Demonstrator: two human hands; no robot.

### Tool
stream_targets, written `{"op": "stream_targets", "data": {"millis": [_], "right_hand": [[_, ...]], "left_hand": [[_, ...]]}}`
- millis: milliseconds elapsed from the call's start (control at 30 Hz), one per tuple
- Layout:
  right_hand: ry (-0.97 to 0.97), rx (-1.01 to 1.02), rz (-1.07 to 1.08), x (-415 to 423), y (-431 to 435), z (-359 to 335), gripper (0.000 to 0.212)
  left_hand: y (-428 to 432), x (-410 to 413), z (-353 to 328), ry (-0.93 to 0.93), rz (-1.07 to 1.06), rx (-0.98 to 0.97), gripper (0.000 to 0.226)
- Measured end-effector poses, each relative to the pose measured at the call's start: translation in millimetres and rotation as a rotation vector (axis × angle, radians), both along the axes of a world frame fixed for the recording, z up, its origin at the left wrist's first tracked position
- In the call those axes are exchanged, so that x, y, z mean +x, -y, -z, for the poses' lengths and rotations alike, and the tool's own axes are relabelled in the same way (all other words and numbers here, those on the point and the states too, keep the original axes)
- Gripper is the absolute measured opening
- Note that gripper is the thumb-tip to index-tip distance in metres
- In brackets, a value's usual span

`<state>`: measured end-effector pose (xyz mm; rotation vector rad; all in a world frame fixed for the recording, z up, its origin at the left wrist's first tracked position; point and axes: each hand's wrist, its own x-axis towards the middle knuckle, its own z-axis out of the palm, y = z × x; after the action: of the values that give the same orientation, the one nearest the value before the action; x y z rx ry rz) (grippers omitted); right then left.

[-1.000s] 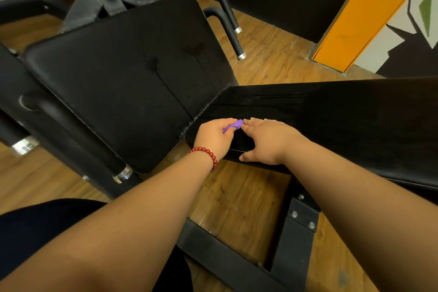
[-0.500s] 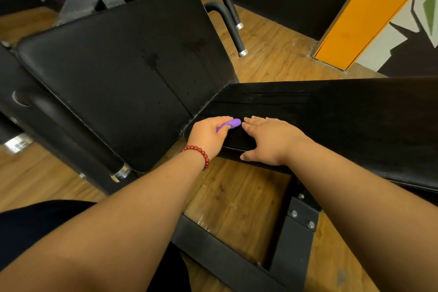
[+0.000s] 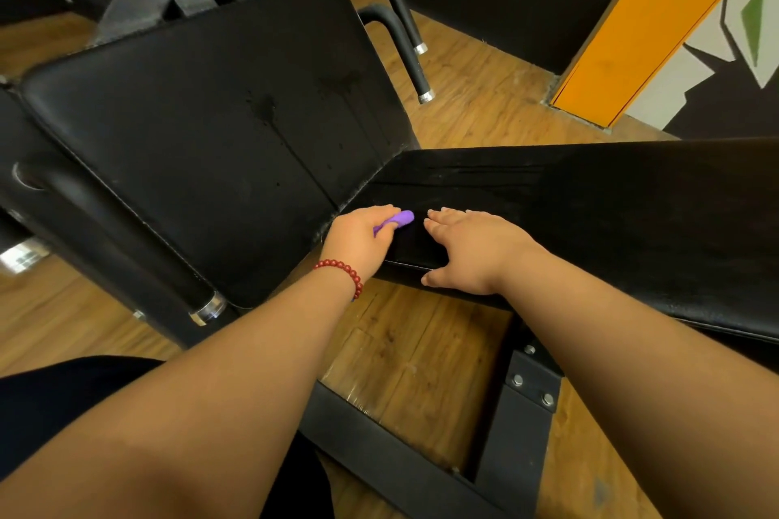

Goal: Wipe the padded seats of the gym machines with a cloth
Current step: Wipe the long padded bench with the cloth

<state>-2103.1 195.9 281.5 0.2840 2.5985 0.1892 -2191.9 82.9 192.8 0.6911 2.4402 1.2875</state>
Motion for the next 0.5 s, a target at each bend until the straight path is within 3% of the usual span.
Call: {"op": "stream_targets", "data": {"millis": [167,400,500], "right_hand": [[0.002,-0.008,-0.005,1,0,-2,0.084],[-0.003,-0.005,-0.012,2,0,-2,0.084],[0.004,0.004,-0.022,1,0,-2,0.084]], "left_hand": [[6,-12,1,-0.063,0.081,-0.072,0.038],[7,-27,6,0.077,-0.109,-0.044,0.034],[5,-21,6,0.055,-0.092,-0.043,0.033]]}}
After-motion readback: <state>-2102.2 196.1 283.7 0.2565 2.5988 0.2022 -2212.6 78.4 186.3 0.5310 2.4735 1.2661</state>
